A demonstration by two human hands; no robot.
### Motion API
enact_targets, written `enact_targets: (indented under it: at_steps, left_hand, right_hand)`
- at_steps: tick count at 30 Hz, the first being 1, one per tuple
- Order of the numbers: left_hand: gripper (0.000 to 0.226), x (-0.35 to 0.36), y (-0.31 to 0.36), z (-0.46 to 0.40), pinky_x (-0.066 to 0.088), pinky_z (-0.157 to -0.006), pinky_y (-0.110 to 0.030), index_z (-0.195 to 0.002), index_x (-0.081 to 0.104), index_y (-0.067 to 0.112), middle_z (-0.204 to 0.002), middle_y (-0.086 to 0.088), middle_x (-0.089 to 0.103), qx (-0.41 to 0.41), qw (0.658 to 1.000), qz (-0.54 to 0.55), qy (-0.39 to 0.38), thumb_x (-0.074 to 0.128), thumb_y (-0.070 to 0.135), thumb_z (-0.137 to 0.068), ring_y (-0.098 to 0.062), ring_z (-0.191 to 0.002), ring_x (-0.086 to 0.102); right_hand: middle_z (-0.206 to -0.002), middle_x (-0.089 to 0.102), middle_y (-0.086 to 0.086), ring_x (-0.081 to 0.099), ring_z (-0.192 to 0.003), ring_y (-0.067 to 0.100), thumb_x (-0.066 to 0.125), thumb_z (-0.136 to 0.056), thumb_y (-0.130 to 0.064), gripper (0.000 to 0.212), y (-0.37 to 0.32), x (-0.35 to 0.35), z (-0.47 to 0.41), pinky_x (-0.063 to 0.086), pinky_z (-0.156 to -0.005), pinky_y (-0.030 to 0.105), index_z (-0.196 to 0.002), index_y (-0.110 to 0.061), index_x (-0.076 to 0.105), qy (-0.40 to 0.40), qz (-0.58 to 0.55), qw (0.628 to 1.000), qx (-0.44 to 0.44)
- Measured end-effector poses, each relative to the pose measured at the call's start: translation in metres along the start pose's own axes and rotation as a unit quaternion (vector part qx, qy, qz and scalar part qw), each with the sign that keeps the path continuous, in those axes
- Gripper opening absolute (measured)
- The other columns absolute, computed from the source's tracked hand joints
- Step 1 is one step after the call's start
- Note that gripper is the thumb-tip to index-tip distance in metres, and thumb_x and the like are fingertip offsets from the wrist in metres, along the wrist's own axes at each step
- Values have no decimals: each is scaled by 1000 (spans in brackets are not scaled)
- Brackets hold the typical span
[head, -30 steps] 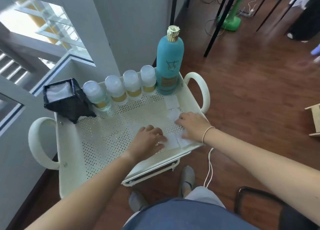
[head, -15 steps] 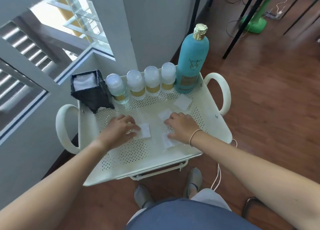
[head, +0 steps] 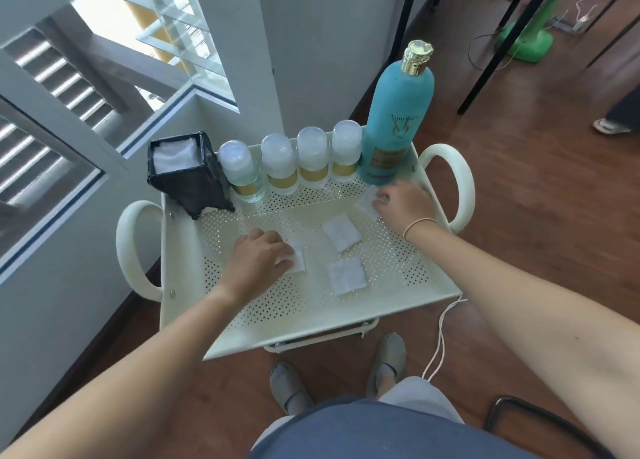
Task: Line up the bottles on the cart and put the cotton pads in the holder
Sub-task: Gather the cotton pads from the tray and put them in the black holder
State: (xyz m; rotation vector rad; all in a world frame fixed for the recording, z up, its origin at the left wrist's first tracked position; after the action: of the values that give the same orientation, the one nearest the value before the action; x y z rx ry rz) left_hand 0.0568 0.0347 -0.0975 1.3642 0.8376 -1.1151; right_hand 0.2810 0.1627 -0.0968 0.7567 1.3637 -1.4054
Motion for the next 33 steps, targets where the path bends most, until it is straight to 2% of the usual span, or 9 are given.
enact_targets:
  at_steps: [9,13,16,19,24,26,33]
  left_hand:
    - [13,-1,0,1,46,-72,-38,-87,73,17,-88,-3,70,-28,999,25,27,65,25,-82,-26,-82,54]
    - [13,-1,3,3,45,-73,-38,-85,73,15,-86,-2,71,-36,998,37,38,65,24,-82,-25,-81,54]
    - [11,-4,14,5,47,-70,-36,-82,74,15,-82,-2,72,-20,997,57,47,67,23,-80,-24,-77,55]
    - [9,-7,35,4,47,-64,-35,-79,75,16,-78,-3,72,10,995,73,62,69,23,-78,-23,-71,56]
    - [8,-3,67,-3,45,-65,-35,-80,75,17,-78,-2,72,26,992,105,71,71,23,-77,-25,-71,54]
    - [9,2,76,-4,46,-67,-37,-81,75,18,-80,-2,71,27,991,111,63,70,25,-78,-25,-74,54]
    - [10,17,86,-7,45,-70,-39,-82,75,19,-84,-3,72,9,994,98,41,67,25,-79,-27,-76,54]
  right_hand:
    - [-105,62,12,52,-99,33,54,-84,-28,21,-1,7,-1,38,-82,38,-94,-16,67,3,28,1000,-11]
    - [-102,62,13,53,-95,34,54,-86,-23,21,0,3,4,43,-78,39,-95,-12,69,5,18,999,-37]
    - [-99,63,14,53,-94,35,57,-85,-20,19,3,-2,11,44,-81,41,-93,-10,70,18,1,998,-57]
    - [-93,64,15,53,-91,35,61,-83,-21,17,5,-7,20,42,-80,39,-92,-10,71,36,-5,996,-81]
    - [-86,64,11,52,-87,30,66,-80,-20,11,9,-15,34,38,-68,30,-86,-14,72,54,-41,993,-93]
    - [-85,64,10,52,-87,30,67,-79,-19,10,10,-17,36,34,-68,27,-85,-13,73,52,-47,992,-103]
    - [-85,63,13,52,-89,30,66,-80,-20,12,12,-17,40,41,-75,35,-87,-13,72,37,-66,992,-102]
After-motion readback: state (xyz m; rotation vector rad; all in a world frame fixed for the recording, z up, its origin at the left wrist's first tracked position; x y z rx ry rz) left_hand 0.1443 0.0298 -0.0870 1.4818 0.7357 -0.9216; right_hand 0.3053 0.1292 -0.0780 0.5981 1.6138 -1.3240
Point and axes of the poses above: each hand's wrist, its own z-axis away from the middle knuckle, its own x-axis out of the palm, y = z × x, the point moved 5 cm from there along -z, towards the middle knuckle
